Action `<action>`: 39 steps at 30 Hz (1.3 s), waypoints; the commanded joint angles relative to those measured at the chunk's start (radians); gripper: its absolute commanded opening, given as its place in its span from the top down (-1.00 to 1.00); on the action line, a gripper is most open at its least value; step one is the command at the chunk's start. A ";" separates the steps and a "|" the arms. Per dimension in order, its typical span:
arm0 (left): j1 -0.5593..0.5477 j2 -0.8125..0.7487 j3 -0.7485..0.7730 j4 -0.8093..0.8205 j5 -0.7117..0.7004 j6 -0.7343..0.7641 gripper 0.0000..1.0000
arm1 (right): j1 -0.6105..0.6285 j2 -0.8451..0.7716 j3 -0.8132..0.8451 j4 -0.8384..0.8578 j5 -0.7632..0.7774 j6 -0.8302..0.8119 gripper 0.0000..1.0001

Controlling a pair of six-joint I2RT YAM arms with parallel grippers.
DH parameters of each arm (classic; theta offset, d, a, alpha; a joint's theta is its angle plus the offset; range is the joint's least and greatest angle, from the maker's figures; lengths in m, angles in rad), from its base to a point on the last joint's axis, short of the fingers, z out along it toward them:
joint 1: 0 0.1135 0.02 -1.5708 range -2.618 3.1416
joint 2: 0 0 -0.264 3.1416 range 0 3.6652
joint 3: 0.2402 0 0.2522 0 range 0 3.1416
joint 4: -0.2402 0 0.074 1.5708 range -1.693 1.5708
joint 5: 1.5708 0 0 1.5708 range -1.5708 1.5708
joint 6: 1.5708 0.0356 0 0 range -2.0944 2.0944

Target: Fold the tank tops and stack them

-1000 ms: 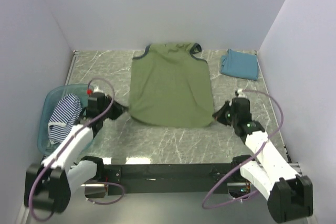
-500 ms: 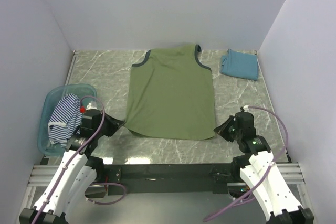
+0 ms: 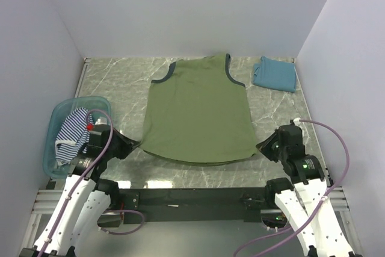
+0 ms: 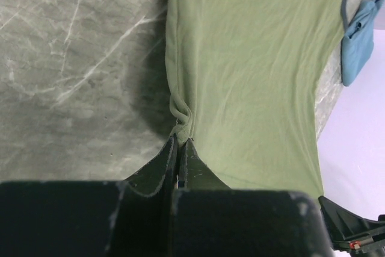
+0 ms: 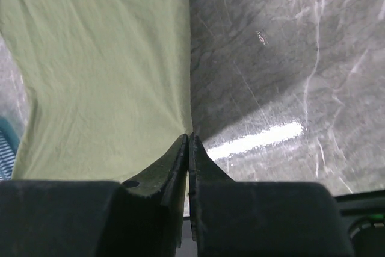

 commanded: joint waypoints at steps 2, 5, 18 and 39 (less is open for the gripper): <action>-0.003 -0.025 0.059 -0.062 0.014 0.020 0.99 | -0.008 -0.019 0.075 -0.106 0.051 -0.002 0.82; -0.001 -0.051 0.050 -0.076 0.038 0.022 0.99 | -0.008 -0.043 0.082 -0.142 0.057 0.003 0.78; -0.001 0.017 0.183 -0.007 0.099 0.179 -0.28 | 0.020 -0.044 0.072 -0.004 -0.193 -0.080 -0.35; 0.019 0.485 1.195 -0.102 -0.197 0.419 -0.26 | 1.156 1.416 1.033 0.305 0.367 0.214 0.09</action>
